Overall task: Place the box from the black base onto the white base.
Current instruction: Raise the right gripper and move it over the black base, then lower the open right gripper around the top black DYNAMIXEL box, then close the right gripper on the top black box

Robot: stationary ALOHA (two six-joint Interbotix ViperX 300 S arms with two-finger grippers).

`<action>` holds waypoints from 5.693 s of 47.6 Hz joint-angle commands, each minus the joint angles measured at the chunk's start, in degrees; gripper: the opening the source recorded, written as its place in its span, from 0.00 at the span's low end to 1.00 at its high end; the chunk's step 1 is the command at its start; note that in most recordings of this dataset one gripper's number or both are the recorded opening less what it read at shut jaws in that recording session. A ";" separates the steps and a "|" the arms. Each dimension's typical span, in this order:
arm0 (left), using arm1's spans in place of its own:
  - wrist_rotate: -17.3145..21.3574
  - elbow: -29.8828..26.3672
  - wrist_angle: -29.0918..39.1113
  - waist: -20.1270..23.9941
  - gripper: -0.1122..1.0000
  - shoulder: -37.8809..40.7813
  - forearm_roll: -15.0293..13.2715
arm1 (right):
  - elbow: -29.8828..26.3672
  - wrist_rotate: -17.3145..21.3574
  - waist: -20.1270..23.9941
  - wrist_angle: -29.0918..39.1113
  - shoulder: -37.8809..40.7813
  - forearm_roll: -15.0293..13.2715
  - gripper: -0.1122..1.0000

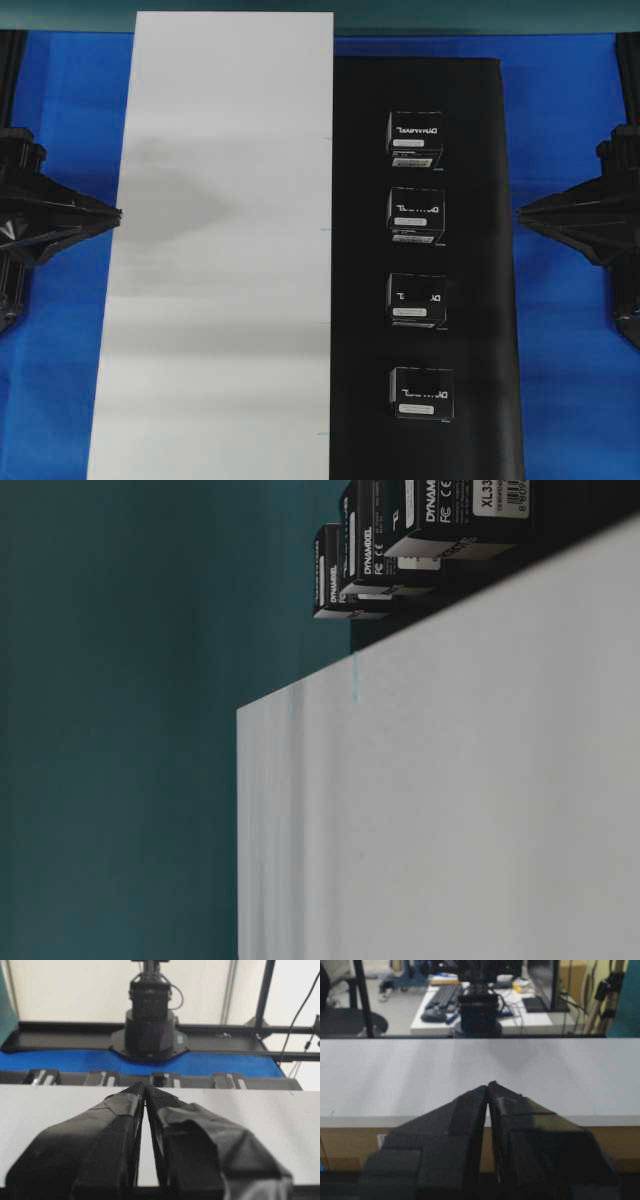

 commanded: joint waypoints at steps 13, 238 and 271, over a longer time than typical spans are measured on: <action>-0.97 -5.19 7.56 1.49 0.07 -0.18 0.70 | -6.68 2.11 -7.38 15.38 -0.88 6.33 0.12; -6.15 -7.38 12.48 3.08 0.07 -2.99 0.79 | -19.34 -93.52 -40.96 42.19 46.05 66.62 1.00; -6.33 -7.38 14.06 3.08 0.07 -3.34 0.79 | -23.03 -93.52 -36.65 39.64 49.92 66.88 1.00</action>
